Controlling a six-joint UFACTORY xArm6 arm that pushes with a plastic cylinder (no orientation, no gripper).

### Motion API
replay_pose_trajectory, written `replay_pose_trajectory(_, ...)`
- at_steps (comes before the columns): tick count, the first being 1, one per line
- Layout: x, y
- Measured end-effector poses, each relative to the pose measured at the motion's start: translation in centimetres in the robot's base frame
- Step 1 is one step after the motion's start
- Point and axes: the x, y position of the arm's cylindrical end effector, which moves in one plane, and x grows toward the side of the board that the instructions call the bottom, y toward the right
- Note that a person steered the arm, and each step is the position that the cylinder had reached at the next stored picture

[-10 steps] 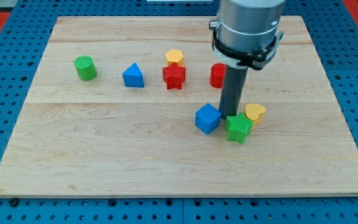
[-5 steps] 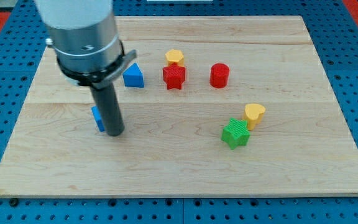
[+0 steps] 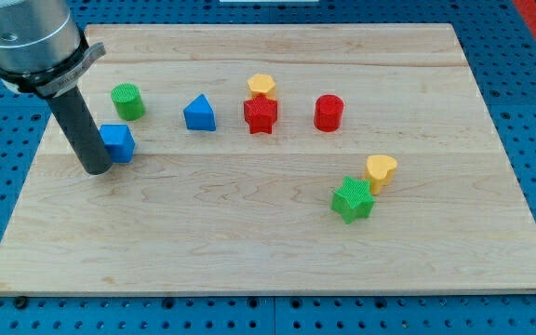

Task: Place the blue cube below the green circle

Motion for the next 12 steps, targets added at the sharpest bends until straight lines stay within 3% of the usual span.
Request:
replay_pose_trajectory(5, -5.2, 1.0)
replay_pose_trajectory(12, -4.3, 0.7)
